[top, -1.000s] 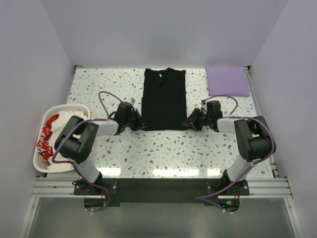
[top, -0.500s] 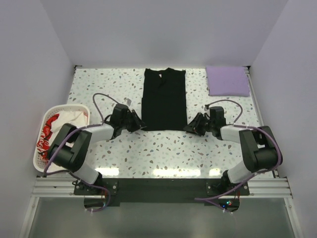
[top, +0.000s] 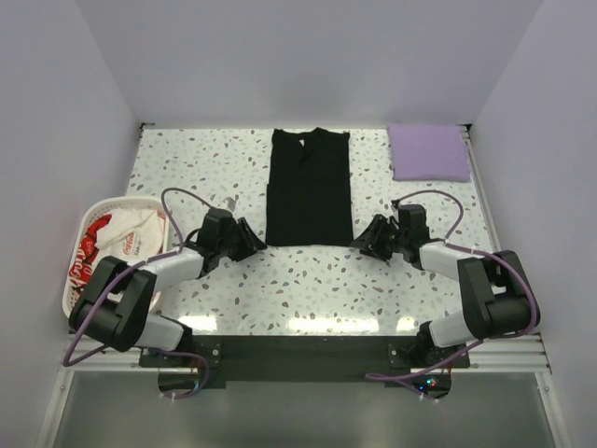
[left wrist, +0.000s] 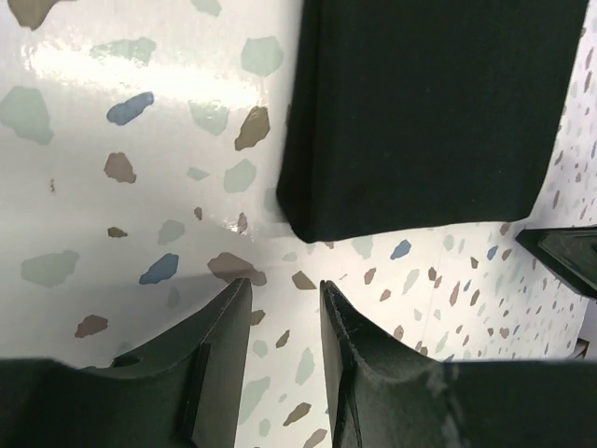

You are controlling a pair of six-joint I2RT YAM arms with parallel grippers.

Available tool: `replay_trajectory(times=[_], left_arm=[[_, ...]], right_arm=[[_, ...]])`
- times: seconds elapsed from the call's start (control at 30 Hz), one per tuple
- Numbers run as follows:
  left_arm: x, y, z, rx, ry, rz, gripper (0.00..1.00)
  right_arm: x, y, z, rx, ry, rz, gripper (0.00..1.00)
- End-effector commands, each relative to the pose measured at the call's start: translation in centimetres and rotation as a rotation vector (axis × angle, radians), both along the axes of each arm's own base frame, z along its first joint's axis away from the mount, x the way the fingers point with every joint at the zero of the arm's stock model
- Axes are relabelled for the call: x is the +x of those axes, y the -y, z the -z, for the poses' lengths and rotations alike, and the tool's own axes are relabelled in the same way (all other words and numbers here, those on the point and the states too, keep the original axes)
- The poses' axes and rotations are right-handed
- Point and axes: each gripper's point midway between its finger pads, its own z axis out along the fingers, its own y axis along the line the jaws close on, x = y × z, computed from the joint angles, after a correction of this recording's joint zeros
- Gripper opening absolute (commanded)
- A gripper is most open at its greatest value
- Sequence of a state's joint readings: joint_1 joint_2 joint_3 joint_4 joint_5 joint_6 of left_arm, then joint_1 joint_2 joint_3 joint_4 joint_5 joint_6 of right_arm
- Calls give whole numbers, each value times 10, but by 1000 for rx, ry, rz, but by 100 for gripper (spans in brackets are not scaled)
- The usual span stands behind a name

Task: Fold and stack the t-shirts
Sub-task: Fold the tshirt

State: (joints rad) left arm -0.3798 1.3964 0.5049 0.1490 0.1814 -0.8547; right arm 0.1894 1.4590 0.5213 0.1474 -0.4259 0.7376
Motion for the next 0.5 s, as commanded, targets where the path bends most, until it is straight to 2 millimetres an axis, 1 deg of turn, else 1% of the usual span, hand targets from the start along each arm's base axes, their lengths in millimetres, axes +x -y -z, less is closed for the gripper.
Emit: replay_trajectory(times=[0.0,0.03,0.23,0.27,0.3,0.37,0.43,0.47], left_arm=[[6,2,-1,-27,24,-11,40],[6,2,1,-28,21,-8,40],[13,9,-1,-67,58,-2,40],[14,9,4,-70,52,-12,40],[17,9,1,-75,65,-12,40],[15,10,6,-86,53,-15,40],[18,11,4,-107,68,-19,40],[16,11,8,-108,61,-20,40]], right_arm=[[14,5,-3,-41,53,15,48],[15,5,-1,-43,48,14,48],[19,4,7,-38,44,10,48],[19,4,8,-39,44,15,48],[19,4,8,-40,45,14,48],[20,3,10,-37,39,16,47],[21,4,11,-39,40,18,47],[21,5,13,-43,36,22,47]])
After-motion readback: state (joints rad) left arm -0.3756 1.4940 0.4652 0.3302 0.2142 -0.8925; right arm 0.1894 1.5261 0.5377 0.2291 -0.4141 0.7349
